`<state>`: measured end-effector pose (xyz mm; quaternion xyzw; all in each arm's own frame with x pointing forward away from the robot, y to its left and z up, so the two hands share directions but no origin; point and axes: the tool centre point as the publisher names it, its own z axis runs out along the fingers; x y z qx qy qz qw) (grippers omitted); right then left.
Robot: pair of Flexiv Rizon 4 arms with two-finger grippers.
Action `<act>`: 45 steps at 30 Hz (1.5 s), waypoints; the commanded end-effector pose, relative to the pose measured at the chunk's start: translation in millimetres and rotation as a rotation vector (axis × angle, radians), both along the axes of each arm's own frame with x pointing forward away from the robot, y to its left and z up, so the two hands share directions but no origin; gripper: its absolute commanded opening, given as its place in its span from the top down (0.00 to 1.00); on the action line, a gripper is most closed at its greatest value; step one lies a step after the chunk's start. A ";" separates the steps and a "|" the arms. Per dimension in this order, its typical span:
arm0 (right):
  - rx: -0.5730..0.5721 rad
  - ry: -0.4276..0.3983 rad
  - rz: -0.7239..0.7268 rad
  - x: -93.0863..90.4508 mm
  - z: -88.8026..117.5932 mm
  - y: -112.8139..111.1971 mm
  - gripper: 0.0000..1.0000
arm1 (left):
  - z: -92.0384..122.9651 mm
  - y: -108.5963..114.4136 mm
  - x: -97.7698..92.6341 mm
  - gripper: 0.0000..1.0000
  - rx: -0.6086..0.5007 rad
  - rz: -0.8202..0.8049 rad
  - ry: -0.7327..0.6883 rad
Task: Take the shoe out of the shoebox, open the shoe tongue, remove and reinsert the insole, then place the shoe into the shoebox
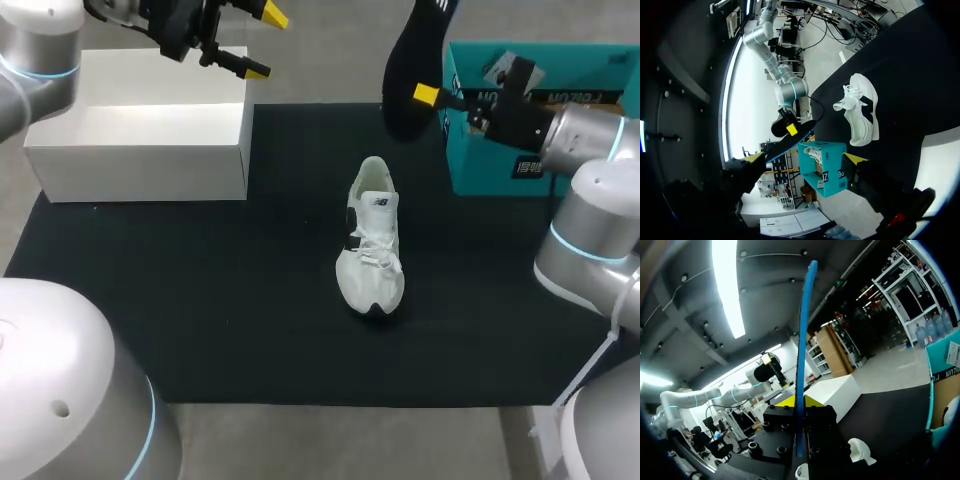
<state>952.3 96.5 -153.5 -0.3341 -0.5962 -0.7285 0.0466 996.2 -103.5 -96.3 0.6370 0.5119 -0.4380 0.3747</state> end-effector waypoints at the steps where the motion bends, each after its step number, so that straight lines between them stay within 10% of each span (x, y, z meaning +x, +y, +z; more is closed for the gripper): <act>1: -0.009 0.005 0.004 2.2 1.5 1.4 1.00 | 0.3 0.2 -0.1 0.00 0.004 -0.001 -0.001; 17: -0.009 0.005 0.004 2.2 1.5 1.4 1.00 | 0.3 0.2 -0.1 0.00 0.004 -0.001 -0.001; 31: -0.190 0.056 0.085 24.3 -57.9 2.6 1.00 | 0.3 0.2 -0.1 0.00 0.004 -0.001 -0.001; 45: -0.104 0.107 0.105 43.3 -110.2 4.2 1.00 | 0.3 0.2 -0.1 0.00 0.004 -0.001 -0.001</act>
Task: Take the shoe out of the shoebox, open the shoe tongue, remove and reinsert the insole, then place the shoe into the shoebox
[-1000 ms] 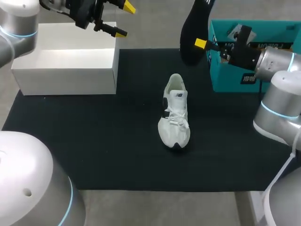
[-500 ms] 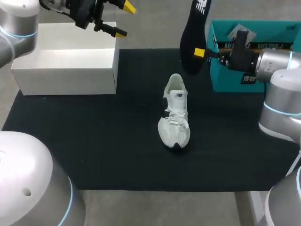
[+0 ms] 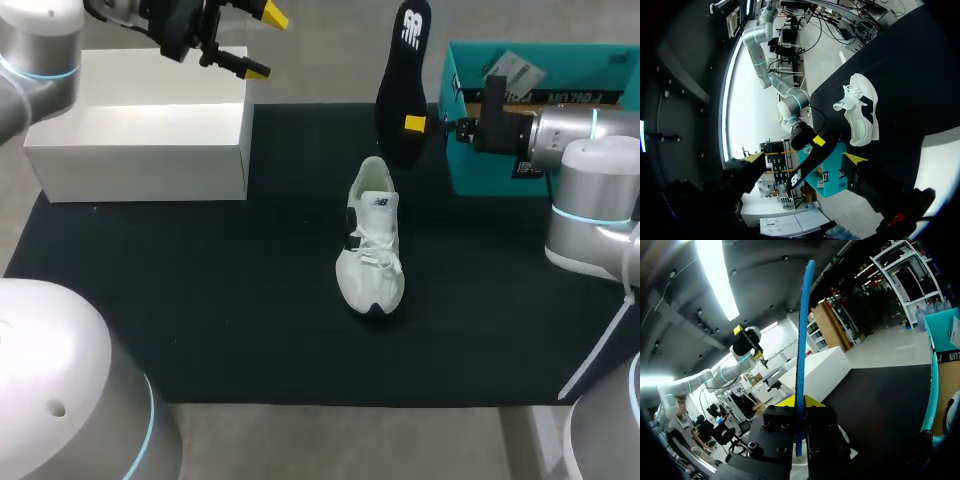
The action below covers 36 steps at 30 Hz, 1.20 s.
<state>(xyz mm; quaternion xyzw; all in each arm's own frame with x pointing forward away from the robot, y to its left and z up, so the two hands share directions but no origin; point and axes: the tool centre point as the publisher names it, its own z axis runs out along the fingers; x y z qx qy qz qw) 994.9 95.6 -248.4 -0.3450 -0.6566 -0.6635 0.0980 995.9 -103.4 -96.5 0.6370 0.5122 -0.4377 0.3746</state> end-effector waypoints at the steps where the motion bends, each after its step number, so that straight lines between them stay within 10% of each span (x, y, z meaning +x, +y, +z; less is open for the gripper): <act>1: 0.032 -0.005 -0.004 -0.2 -17.3 6.3 1.00 | 0.4 0.1 0.2 0.00 0.003 -0.001 -0.001; 36: 0.031 0.069 0.030 -23.6 -63.0 38.1 1.00 | 0.4 0.1 0.2 0.00 0.003 -0.001 -0.001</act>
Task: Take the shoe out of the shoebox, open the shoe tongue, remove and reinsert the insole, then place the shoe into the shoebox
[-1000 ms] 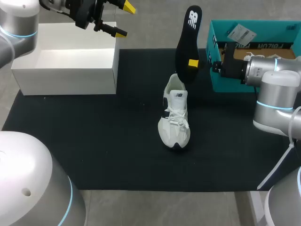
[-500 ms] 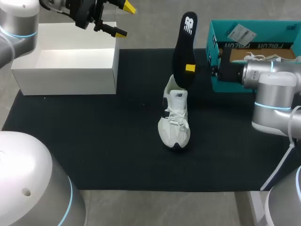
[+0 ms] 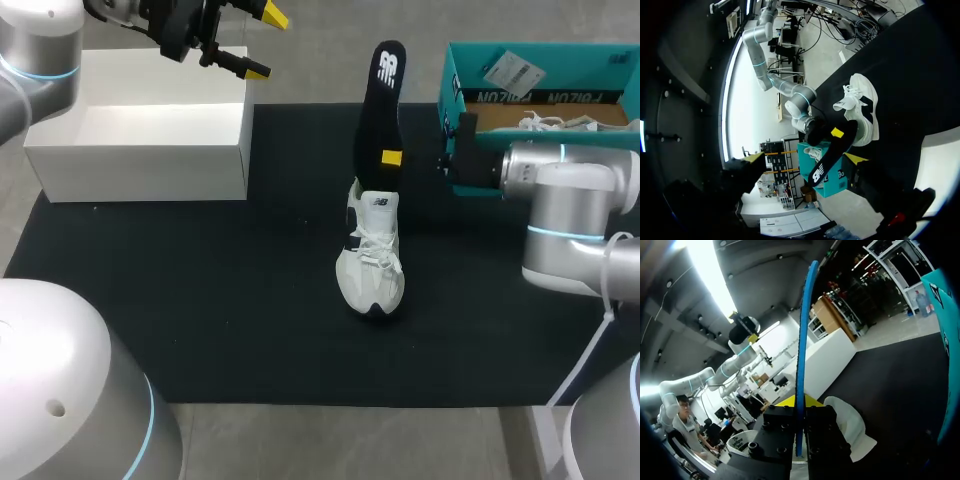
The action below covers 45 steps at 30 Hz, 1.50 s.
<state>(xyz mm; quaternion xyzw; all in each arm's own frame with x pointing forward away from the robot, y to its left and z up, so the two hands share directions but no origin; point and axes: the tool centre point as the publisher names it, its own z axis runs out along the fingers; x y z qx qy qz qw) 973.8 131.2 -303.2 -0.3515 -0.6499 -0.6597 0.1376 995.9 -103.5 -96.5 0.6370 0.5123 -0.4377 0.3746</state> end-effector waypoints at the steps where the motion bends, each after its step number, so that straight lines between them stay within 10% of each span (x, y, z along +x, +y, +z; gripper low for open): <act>1: 0.001 0.009 -0.013 -4.0 -10.8 2.3 1.00 | 0.5 0.3 0.3 0.00 0.003 -0.001 -0.001; 28: -0.038 0.128 0.008 -54.7 -51.5 16.6 1.00 | 0.5 0.3 0.3 0.00 0.003 -0.001 -0.001; 29: -0.039 0.128 0.007 -54.6 -50.1 15.7 1.00 | 0.5 0.3 0.3 0.00 0.003 -0.001 -0.001; 31: -0.042 0.117 -0.005 -51.2 -46.0 12.2 0.56 | 0.5 0.3 0.3 0.00 0.003 -0.001 -0.001; 32: -0.044 0.114 -0.006 -49.6 -43.8 11.7 0.53 | 0.5 0.3 0.3 0.00 0.003 -0.001 -0.001; 45: -0.092 0.029 0.031 -14.0 -19.9 2.3 0.65 | 0.5 0.3 0.3 0.00 0.003 -0.001 -0.001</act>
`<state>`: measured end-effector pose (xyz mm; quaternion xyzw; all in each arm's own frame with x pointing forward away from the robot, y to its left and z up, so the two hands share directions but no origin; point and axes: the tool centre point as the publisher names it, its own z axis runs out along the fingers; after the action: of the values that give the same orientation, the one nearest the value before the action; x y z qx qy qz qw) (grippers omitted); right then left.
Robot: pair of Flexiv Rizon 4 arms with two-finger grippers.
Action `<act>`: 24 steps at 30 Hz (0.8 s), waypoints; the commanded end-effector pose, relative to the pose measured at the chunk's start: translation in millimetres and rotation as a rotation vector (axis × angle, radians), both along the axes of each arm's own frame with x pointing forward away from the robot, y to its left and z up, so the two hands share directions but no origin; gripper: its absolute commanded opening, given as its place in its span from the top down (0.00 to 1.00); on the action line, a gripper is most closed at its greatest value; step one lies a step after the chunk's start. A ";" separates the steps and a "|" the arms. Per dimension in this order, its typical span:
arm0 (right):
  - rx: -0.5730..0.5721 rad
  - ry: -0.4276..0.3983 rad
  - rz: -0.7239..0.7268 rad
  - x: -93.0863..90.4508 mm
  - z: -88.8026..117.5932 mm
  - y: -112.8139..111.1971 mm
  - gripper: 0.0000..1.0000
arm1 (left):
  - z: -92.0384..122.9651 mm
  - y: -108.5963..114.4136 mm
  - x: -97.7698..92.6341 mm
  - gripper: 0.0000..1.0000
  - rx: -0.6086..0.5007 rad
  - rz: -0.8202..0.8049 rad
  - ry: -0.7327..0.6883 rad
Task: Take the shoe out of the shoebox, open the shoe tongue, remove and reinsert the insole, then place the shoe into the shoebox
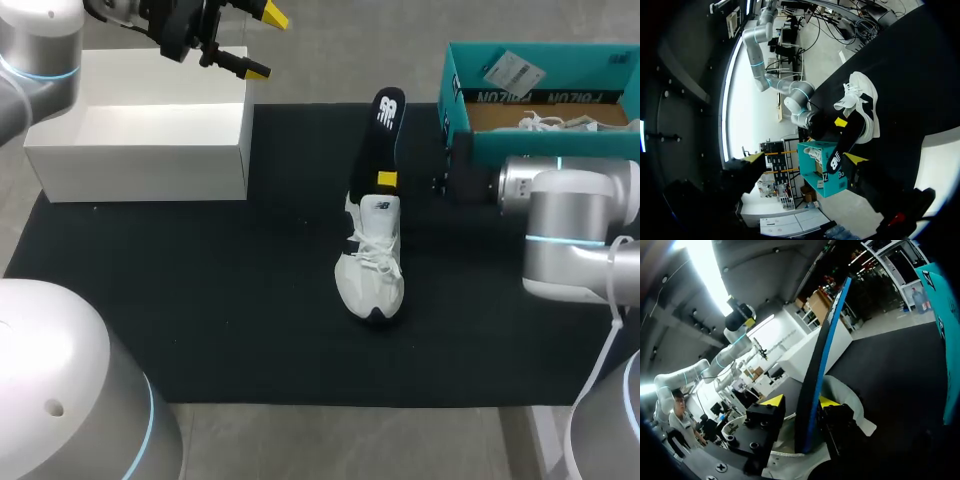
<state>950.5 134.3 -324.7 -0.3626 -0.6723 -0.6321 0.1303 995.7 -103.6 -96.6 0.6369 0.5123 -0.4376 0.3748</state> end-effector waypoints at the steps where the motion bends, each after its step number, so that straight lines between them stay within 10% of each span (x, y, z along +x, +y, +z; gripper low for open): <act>1: -0.020 0.011 0.032 9.9 1.6 -1.0 0.71 | 0.6 0.3 0.4 0.00 0.003 -0.001 -0.001; 4: -0.036 0.022 0.039 9.6 0.0 -1.2 1.00 | 0.6 0.3 0.4 0.00 0.003 -0.001 -0.001; 24: -0.116 0.079 0.009 -26.0 -28.6 2.8 1.00 | 0.6 0.3 0.4 0.00 0.003 -0.001 -0.001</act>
<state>930.2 134.6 -351.2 -0.3888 -0.7060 -0.5751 0.1401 995.6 -103.5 -96.5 0.6369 0.5123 -0.4375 0.3748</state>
